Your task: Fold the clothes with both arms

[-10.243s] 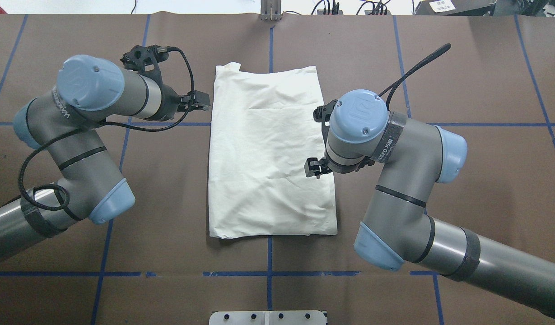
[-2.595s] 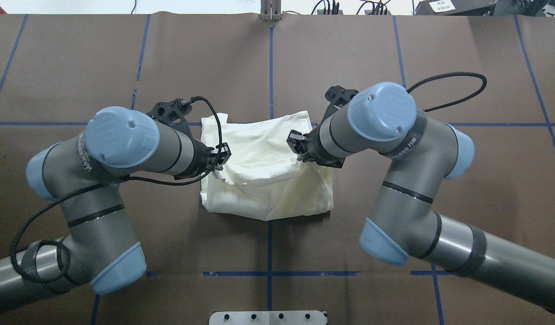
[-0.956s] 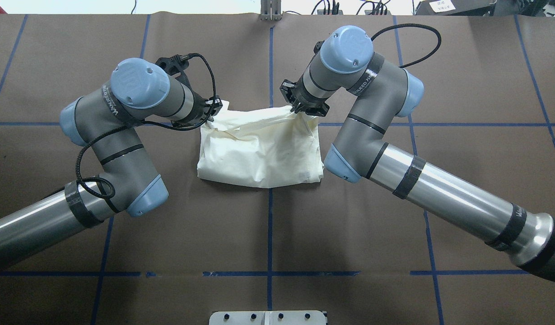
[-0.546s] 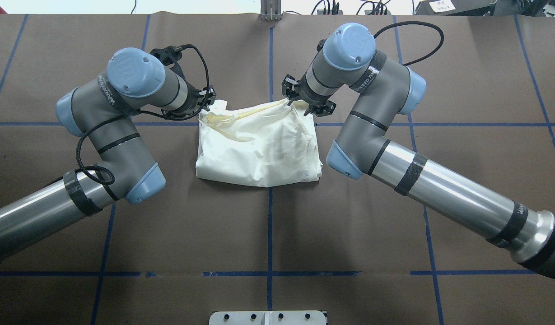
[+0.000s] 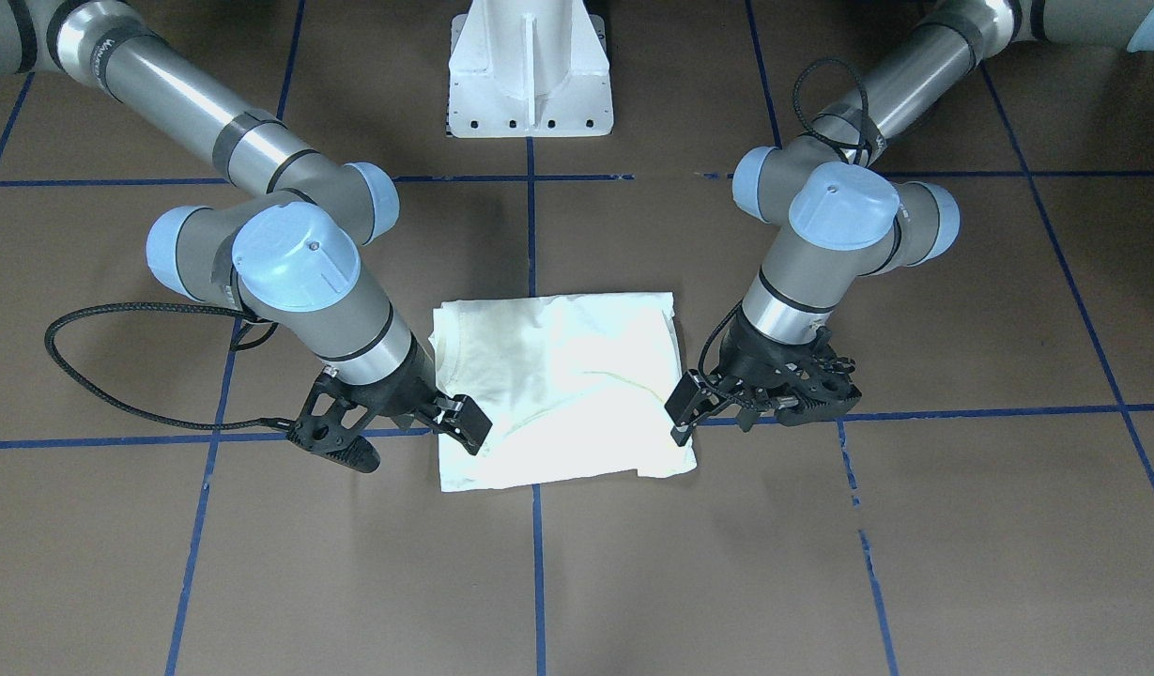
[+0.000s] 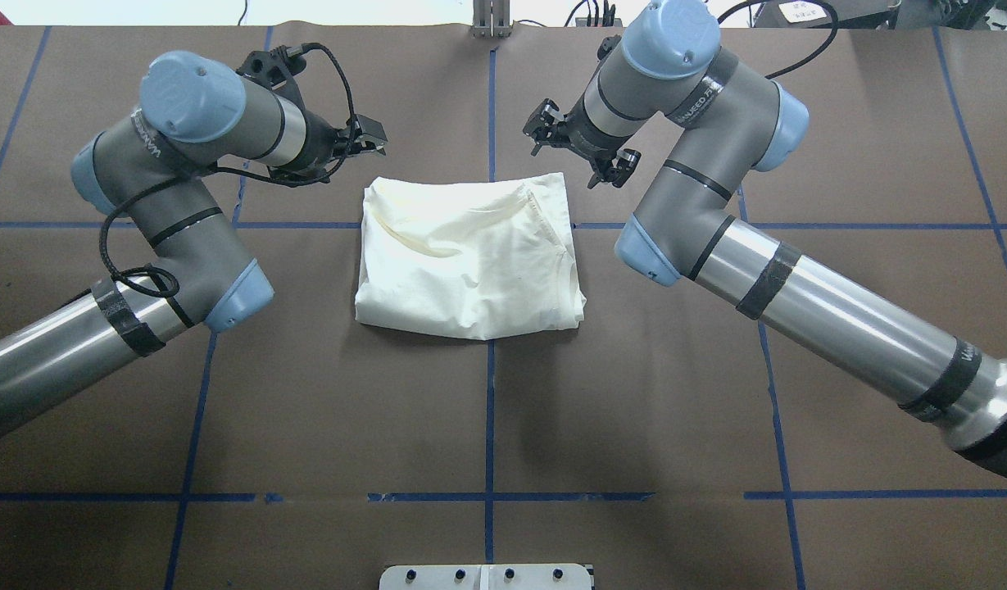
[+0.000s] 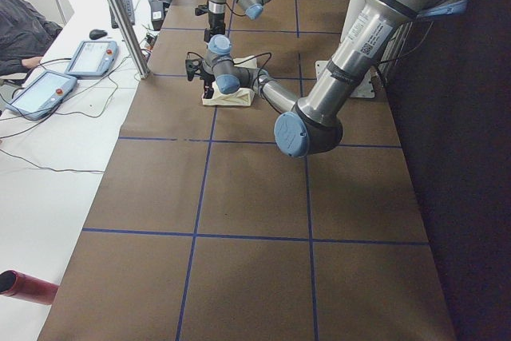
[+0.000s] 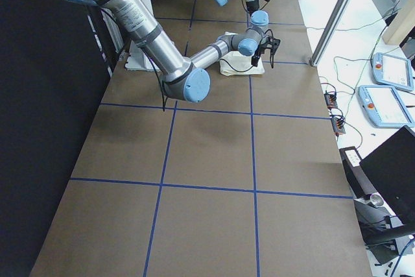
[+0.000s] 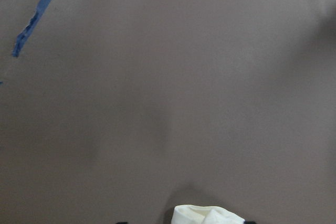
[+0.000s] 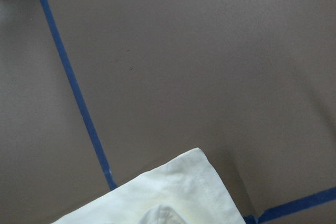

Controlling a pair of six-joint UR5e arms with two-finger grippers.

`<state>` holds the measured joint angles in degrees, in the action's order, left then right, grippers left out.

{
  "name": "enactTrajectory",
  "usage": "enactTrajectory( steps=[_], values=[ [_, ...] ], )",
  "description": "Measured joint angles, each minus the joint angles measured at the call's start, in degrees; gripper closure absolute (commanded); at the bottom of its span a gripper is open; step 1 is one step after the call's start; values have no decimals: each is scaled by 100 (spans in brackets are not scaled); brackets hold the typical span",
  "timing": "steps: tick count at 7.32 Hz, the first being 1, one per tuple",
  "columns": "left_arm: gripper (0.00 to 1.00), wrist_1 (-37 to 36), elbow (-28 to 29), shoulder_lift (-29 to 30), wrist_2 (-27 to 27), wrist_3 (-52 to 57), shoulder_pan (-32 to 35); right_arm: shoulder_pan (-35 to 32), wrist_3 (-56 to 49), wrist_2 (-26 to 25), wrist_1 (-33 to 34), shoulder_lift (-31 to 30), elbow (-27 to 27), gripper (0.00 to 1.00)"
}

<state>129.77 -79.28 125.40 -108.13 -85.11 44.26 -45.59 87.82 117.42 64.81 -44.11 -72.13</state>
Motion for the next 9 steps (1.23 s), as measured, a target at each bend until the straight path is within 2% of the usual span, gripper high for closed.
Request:
enactTrajectory(
  steps=[2,3,9],
  values=[
    [0,987,14,-206,-92,-836,-366,-149,-330,65,60,-6,-3,0],
    [0,1201,14,-248,-105,-1180,-503,-197,-390,91,76,-8,-5,0],
    [0,1267,-283,-671,-393,-1798,-644,-226,-416,120,93,-4,-31,0]
  ],
)
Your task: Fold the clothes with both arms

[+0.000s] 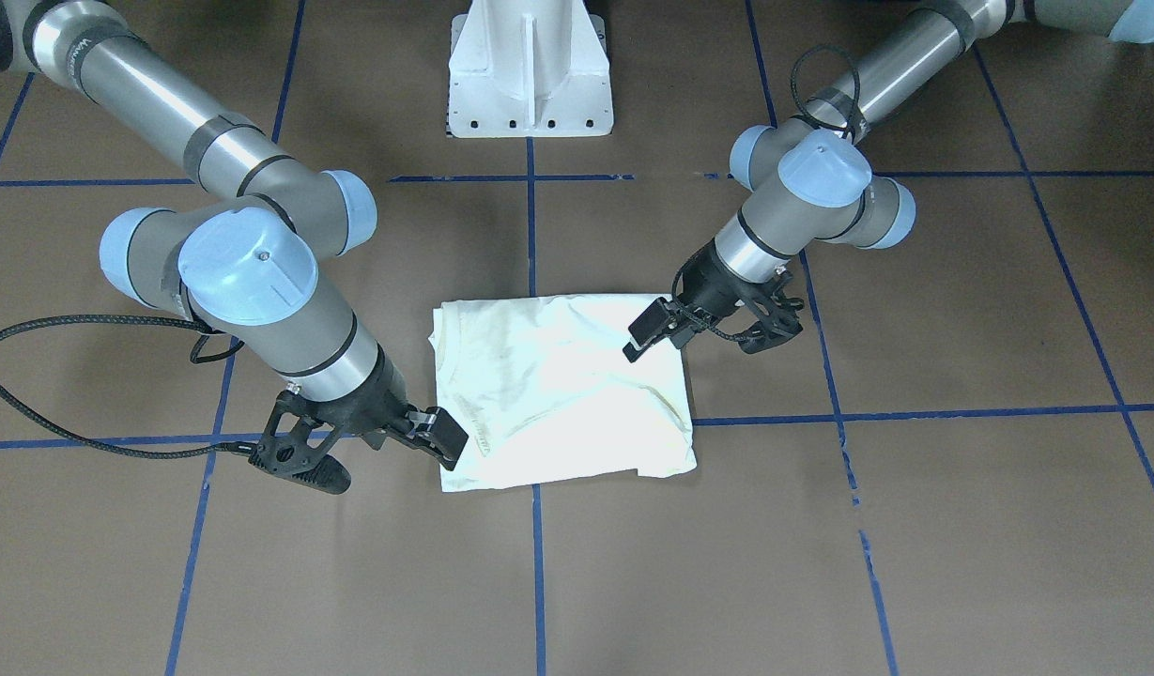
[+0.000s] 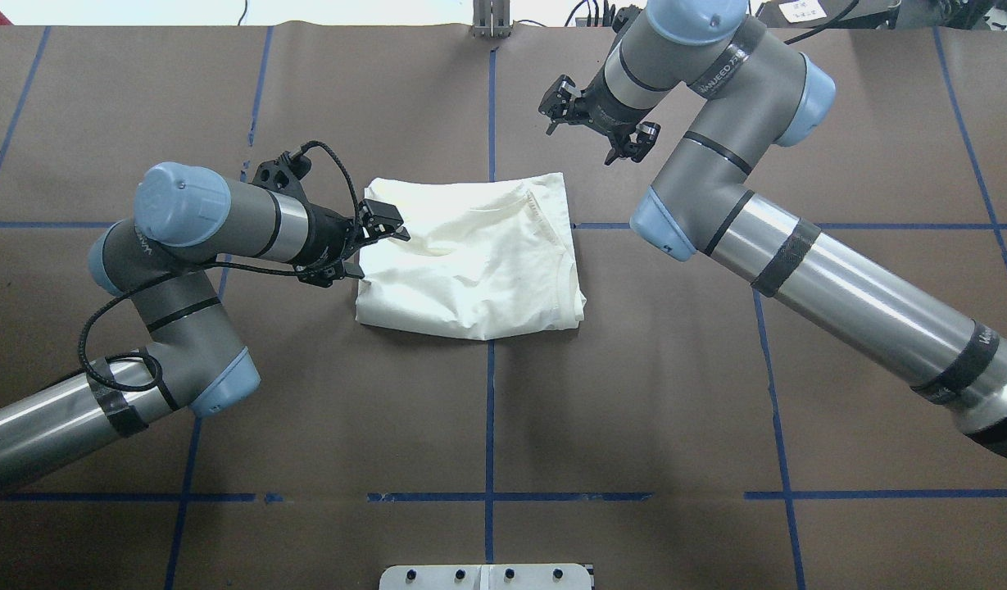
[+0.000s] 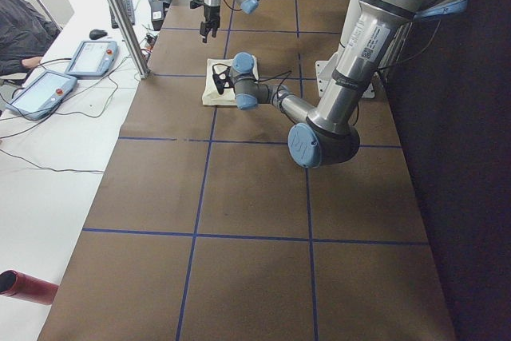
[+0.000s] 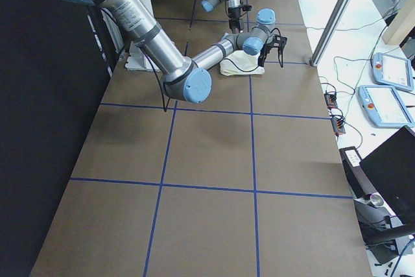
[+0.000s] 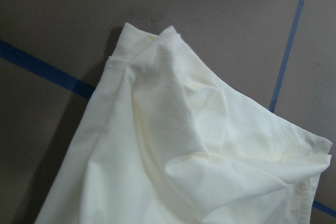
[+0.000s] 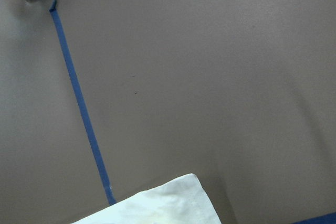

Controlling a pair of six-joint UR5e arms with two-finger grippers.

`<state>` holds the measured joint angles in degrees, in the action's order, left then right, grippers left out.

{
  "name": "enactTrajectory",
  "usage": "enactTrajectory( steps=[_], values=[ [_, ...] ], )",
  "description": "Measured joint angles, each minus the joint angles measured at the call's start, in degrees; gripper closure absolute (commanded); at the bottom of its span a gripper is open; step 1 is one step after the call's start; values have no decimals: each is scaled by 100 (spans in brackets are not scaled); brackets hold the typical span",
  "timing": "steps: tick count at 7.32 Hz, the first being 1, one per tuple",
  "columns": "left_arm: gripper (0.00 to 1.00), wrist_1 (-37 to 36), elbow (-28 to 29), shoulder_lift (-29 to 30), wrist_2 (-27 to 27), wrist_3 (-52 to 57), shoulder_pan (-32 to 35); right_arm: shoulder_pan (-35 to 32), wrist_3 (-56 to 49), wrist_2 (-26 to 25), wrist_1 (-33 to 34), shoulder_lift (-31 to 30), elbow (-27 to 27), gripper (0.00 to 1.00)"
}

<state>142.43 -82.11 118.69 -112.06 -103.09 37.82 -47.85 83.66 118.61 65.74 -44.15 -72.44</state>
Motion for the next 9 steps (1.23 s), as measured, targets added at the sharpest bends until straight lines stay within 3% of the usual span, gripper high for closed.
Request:
enactTrajectory(
  steps=[9],
  values=[
    [0,-5,3,-40,17,-138,-40,4,1,-5,0,-16,-3,0]
  ],
)
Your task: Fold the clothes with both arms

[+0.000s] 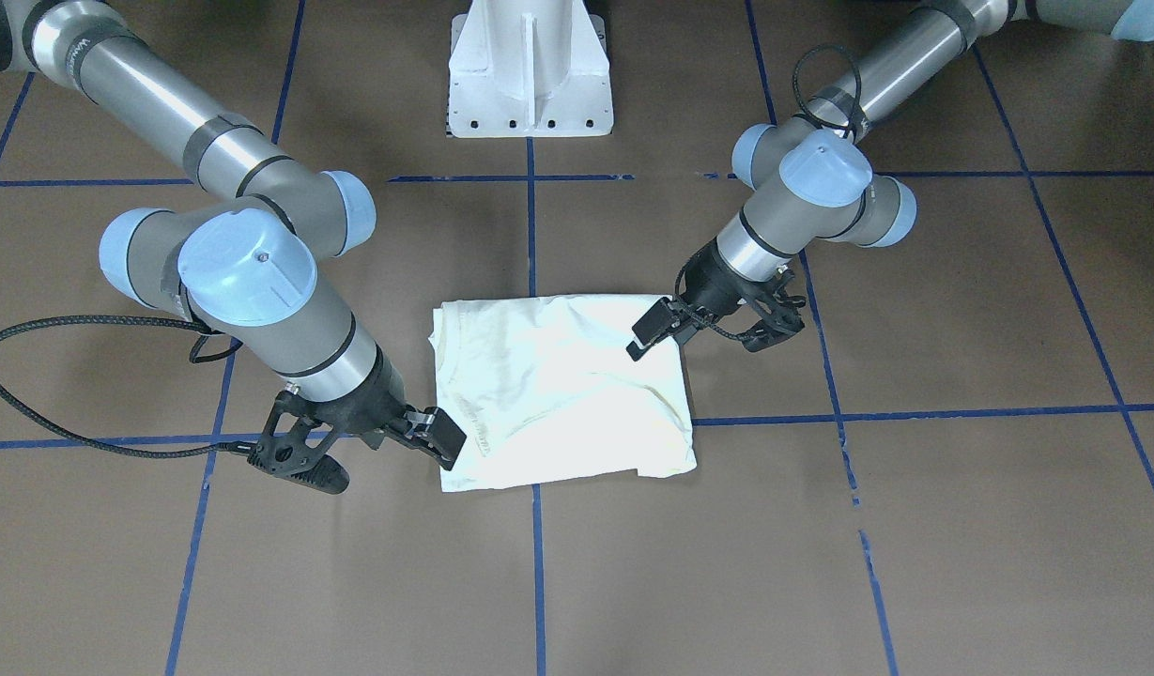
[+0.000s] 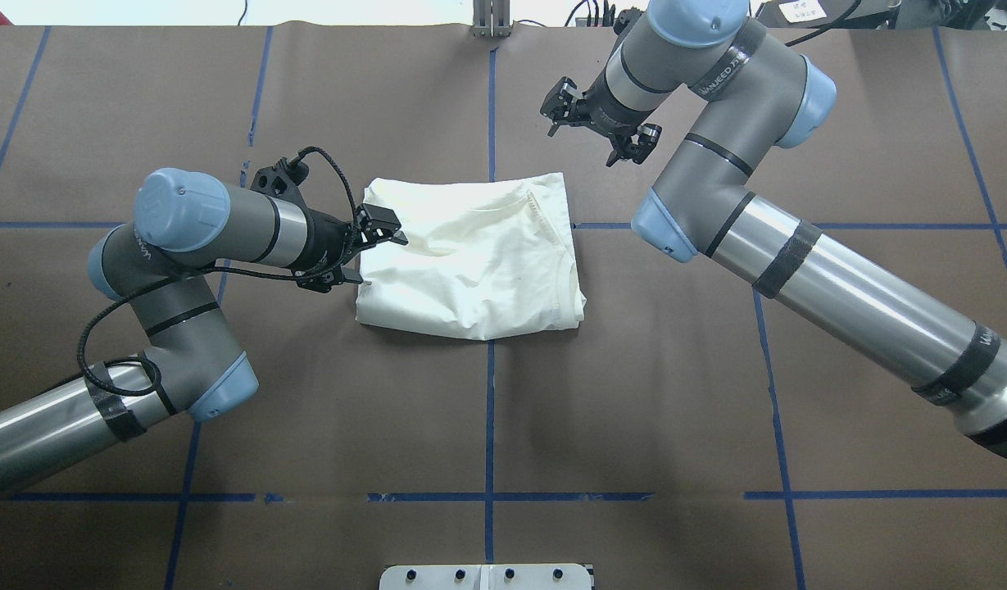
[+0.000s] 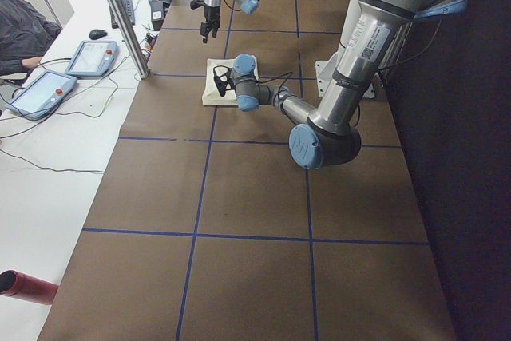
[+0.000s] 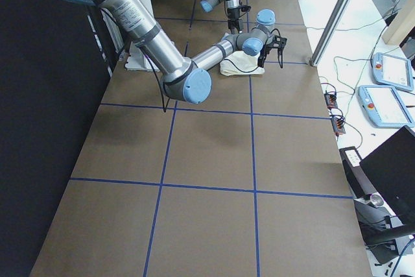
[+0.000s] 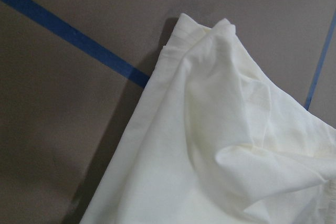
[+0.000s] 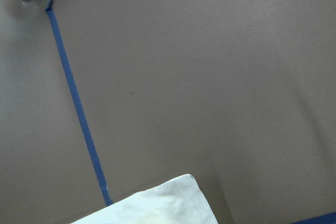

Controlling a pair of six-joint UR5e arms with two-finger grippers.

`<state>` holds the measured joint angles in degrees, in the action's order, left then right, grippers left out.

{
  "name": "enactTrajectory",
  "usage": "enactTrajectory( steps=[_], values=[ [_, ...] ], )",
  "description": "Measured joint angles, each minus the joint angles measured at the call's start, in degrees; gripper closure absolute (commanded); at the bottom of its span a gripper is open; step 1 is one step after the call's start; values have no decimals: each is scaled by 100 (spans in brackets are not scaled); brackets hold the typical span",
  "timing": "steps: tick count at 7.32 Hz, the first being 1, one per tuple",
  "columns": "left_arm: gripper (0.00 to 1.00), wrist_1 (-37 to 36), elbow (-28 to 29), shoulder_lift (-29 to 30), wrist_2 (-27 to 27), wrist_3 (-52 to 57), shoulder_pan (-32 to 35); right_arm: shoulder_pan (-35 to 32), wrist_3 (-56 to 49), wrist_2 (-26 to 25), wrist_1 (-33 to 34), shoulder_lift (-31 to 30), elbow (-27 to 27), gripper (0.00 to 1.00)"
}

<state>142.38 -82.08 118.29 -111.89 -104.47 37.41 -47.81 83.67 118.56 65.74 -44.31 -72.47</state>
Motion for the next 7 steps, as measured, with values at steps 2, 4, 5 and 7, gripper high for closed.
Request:
enactTrajectory(
  steps=[2,4,5,7],
  values=[
    [0,3,4,-79,4,-3,-8,3,0,0,0,1,-3,0],
    [0,6,4,-82,1,-109,-87,6,0,0,0,1,-4,0],
    [0,8,2,-57,5,-166,-165,3,0,0,0,-3,-4,0],
    [0,27,-17,-31,16,-201,-298,2,0,0,0,-15,-4,0]
  ],
)
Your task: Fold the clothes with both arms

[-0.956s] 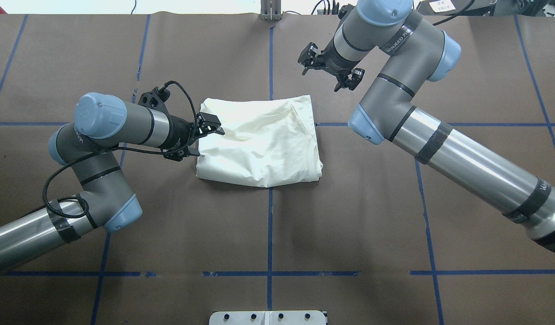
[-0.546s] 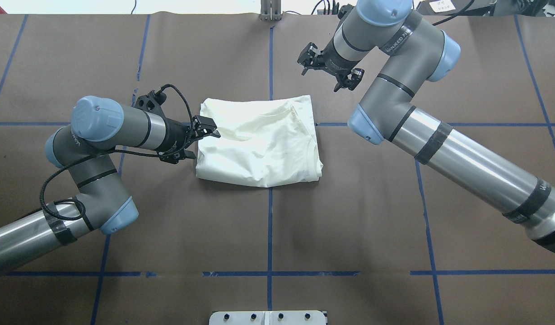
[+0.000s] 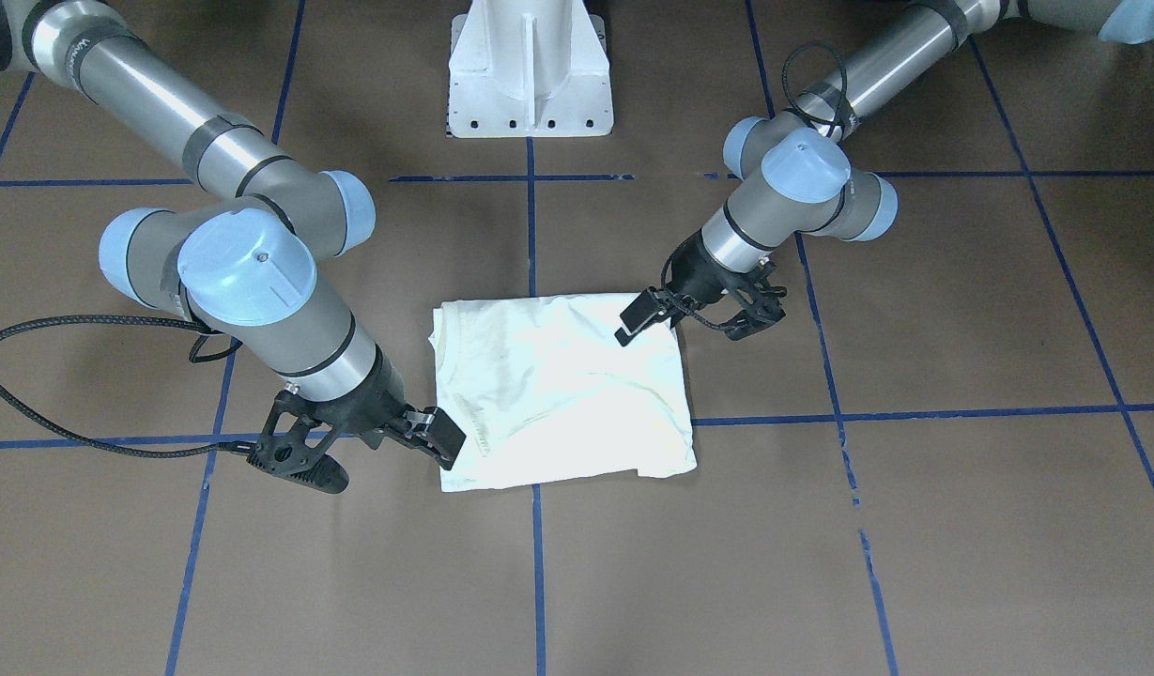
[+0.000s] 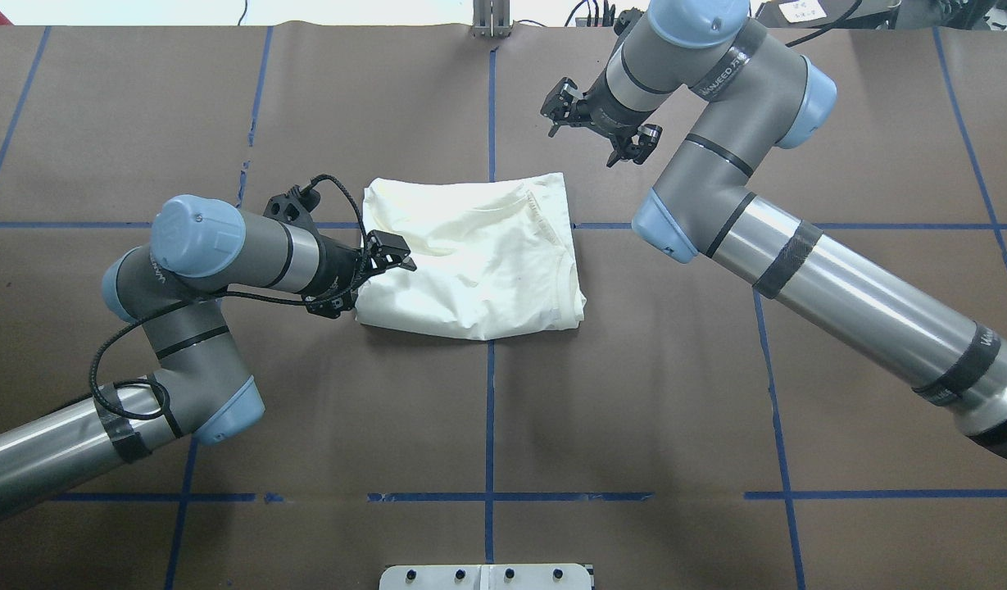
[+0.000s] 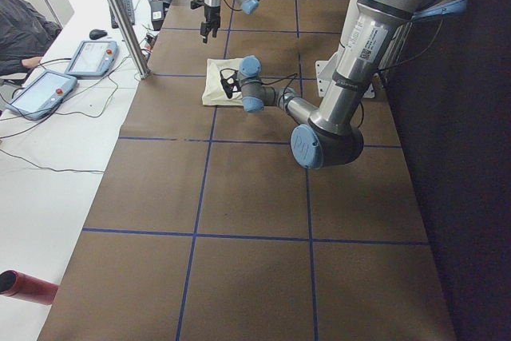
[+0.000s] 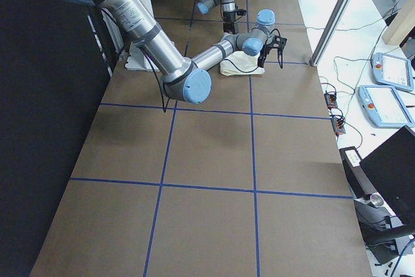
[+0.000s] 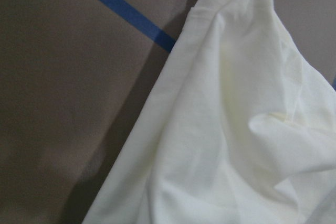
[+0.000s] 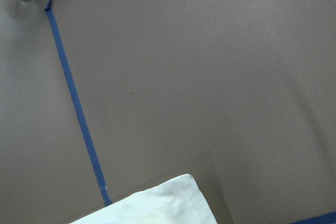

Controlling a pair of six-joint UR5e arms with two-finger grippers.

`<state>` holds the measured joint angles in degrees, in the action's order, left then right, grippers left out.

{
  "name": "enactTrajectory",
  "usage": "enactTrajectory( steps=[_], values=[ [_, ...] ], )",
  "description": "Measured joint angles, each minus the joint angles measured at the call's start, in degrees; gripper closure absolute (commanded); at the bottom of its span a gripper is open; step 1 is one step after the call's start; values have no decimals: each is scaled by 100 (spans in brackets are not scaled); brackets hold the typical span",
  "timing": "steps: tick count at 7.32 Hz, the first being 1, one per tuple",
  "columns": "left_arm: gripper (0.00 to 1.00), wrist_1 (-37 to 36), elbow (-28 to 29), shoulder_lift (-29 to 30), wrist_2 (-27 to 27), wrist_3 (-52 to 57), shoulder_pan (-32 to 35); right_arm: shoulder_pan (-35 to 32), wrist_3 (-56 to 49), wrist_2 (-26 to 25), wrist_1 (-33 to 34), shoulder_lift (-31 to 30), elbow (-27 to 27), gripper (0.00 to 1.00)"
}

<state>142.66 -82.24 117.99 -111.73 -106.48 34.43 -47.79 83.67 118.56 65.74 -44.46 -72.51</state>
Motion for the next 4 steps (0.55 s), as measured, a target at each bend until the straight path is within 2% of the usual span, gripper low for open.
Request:
enactTrajectory(
  steps=[4],
  values=[
    [0,41,-289,-58,121,25,-389,6,0,2,-2,-34,-2,0]
  ],
)
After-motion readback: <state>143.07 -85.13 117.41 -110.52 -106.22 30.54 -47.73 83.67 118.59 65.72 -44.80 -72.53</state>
